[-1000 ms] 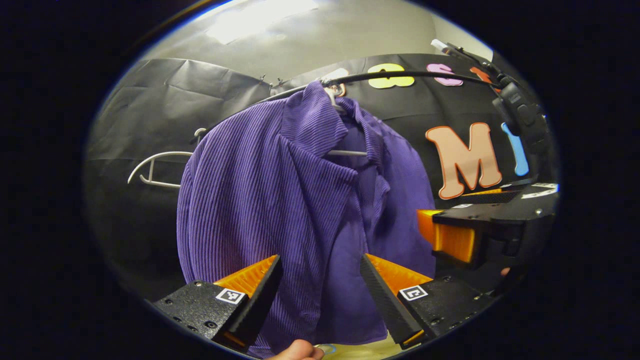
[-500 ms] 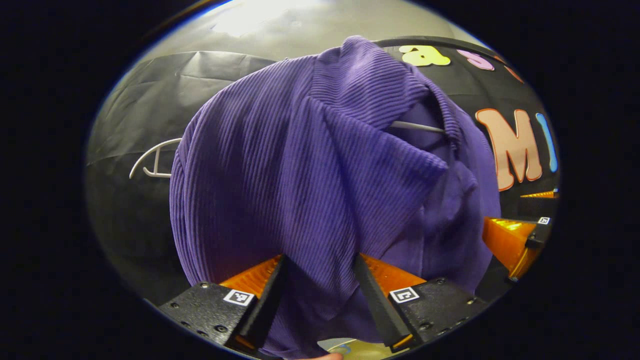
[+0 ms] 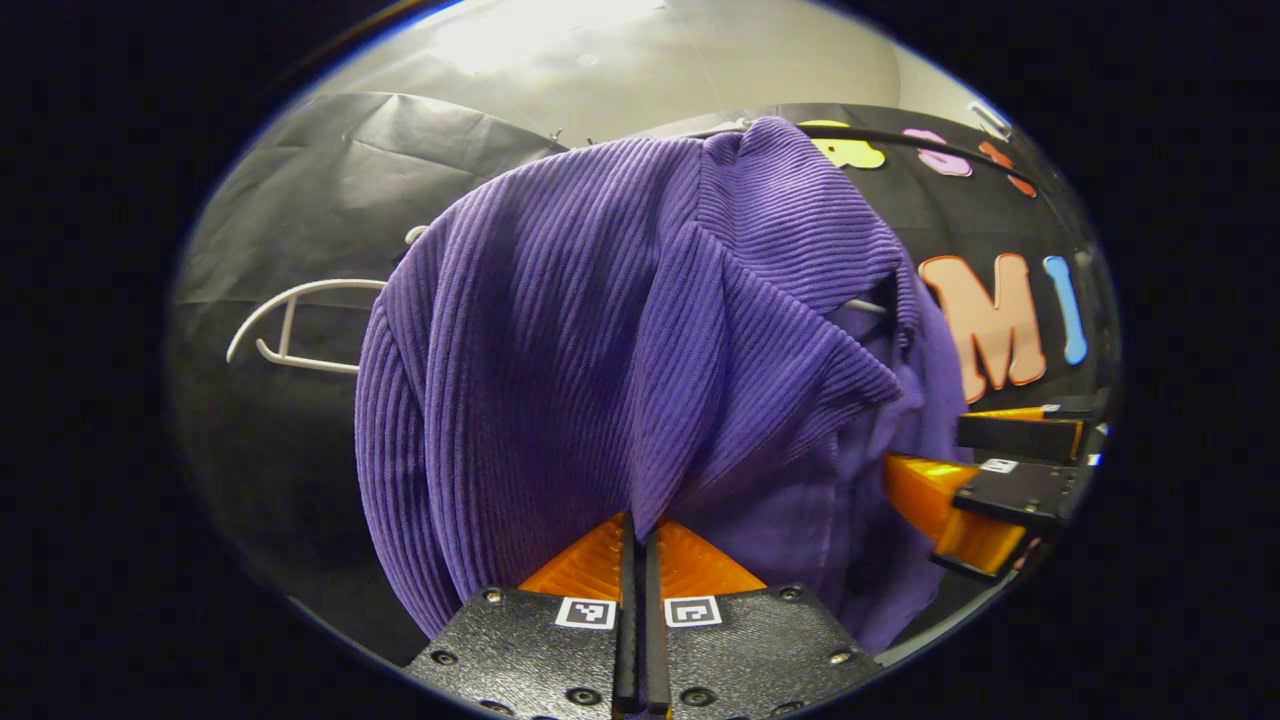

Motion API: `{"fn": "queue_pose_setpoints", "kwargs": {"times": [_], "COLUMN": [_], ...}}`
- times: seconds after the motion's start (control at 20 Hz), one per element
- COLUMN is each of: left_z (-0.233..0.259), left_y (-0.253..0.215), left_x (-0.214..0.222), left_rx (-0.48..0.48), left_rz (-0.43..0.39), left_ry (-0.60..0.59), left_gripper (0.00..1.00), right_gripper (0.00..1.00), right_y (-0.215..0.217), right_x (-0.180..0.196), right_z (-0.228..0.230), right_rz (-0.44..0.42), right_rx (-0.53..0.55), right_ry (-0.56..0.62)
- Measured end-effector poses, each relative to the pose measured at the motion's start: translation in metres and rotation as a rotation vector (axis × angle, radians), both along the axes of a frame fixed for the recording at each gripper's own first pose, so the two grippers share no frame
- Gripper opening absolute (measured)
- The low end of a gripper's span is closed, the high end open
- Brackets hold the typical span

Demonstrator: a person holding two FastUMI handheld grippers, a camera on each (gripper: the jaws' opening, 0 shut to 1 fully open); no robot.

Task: Grasp the clothes on the hanger with both hands and then place them into the laundry hamper below.

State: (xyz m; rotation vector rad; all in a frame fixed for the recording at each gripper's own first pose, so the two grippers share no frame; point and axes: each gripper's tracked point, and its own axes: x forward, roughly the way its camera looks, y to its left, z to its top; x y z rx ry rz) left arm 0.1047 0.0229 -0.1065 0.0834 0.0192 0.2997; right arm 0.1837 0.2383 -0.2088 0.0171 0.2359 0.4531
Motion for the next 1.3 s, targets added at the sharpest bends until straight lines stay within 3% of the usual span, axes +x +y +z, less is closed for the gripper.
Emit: {"fn": "queue_pose_setpoints", "kwargs": {"times": [0.15,0.2,0.25,0.3,0.55,0.6,0.65,0.75,0.85,1.0,1.1,1.15,1.25,1.3], "left_z": [0.007,0.010,0.016,0.019,0.039,0.044,0.049,0.059,0.066,0.080,0.084,0.085,0.084,0.081], "left_y": [-0.027,-0.033,-0.037,-0.039,-0.036,-0.036,-0.034,-0.029,-0.024,-0.013,-0.013,-0.014,-0.017,-0.019], "left_x": [-0.017,-0.027,-0.033,-0.038,-0.066,-0.070,-0.072,-0.080,-0.090,-0.096,-0.096,-0.098,-0.097,-0.094], "left_rx": [-0.074,-0.069,-0.066,-0.070,-0.128,-0.142,-0.151,-0.145,-0.137,-0.121,-0.123,-0.122,-0.113,-0.111], "left_rz": [-0.192,-0.238,-0.283,-0.312,-0.371,-0.394,-0.407,-0.417,-0.416,-0.404,-0.420,-0.428,-0.431,-0.442], "left_ry": [-0.013,-0.013,-0.026,-0.028,-0.048,-0.059,-0.065,-0.077,-0.085,-0.111,-0.120,-0.123,-0.128,-0.122], "left_gripper": [0.01,0.00,0.00,0.01,0.00,0.00,0.00,0.00,0.00,0.00,0.00,0.00,0.00,0.00], "right_gripper": [0.98,0.94,0.99,0.93,0.92,1.00,0.93,0.93,0.93,0.41,0.07,0.01,0.01,0.07], "right_y": [0.011,0.014,0.017,0.019,0.023,0.019,0.011,-0.004,-0.009,-0.006,-0.023,-0.026,-0.033,-0.042], "right_x": [0.003,0.004,0.001,0.000,-0.004,0.004,0.011,0.033,0.047,0.045,0.036,0.028,0.013,0.010], "right_z": [0.001,0.004,0.008,0.012,0.018,0.015,0.011,0.007,0.002,0.000,0.005,0.009,0.020,0.026], "right_rz": [-0.014,-0.021,-0.025,-0.026,-0.100,-0.122,-0.157,-0.214,-0.214,-0.159,-0.199,-0.190,-0.167,-0.174], "right_rx": [0.057,0.086,0.103,0.105,0.065,0.034,0.009,-0.004,0.009,0.102,0.138,0.155,0.172,0.166], "right_ry": [0.038,0.043,0.042,0.029,-0.047,-0.049,-0.038,-0.016,0.021,0.077,0.060,0.052,0.008,-0.020]}}
